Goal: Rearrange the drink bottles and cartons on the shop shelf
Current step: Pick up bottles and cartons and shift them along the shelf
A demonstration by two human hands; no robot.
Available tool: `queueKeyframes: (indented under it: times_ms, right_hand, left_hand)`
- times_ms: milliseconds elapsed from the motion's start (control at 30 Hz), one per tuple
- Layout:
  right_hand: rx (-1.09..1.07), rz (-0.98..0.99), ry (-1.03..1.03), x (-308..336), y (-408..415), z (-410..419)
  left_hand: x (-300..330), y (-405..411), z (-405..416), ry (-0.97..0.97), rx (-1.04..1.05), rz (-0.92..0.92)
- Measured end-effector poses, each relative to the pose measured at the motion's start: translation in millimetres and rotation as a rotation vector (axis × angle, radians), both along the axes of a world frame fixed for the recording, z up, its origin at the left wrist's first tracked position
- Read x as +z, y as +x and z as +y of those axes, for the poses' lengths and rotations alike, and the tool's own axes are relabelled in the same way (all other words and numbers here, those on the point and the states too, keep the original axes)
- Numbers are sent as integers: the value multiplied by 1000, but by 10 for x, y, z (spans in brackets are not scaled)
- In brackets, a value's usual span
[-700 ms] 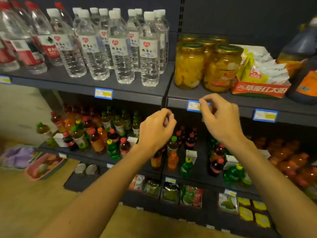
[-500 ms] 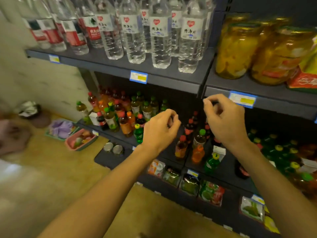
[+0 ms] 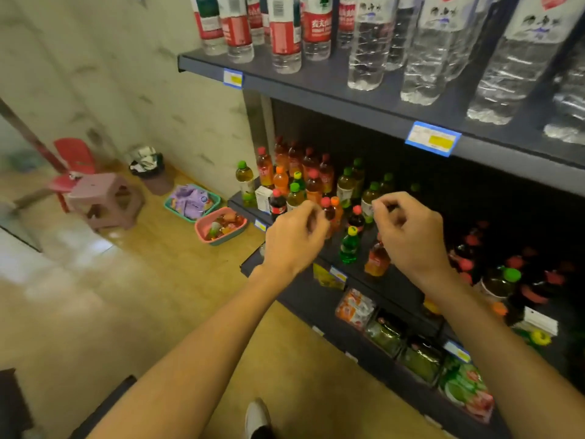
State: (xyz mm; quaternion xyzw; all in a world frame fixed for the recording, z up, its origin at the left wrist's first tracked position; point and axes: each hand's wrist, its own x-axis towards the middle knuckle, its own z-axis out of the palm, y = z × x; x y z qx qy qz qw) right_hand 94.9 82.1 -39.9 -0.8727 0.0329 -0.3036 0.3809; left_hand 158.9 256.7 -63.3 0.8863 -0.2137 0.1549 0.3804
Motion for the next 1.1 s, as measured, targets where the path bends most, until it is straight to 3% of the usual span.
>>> queueKeyframes:
  times_ms: [367, 667, 1100]
  right_hand:
    - [-55, 218, 52, -481, 1085, 1306]
    - [-121, 290, 24, -612, 1777, 1460]
    - [-110, 320, 89, -859, 3301, 1878]
  left_hand:
    - [-320, 1309, 1628, 82, -40, 106]
    - [-712, 2102, 1892, 125, -128, 266]
    - [-872, 3614, 2461, 228, -131, 244]
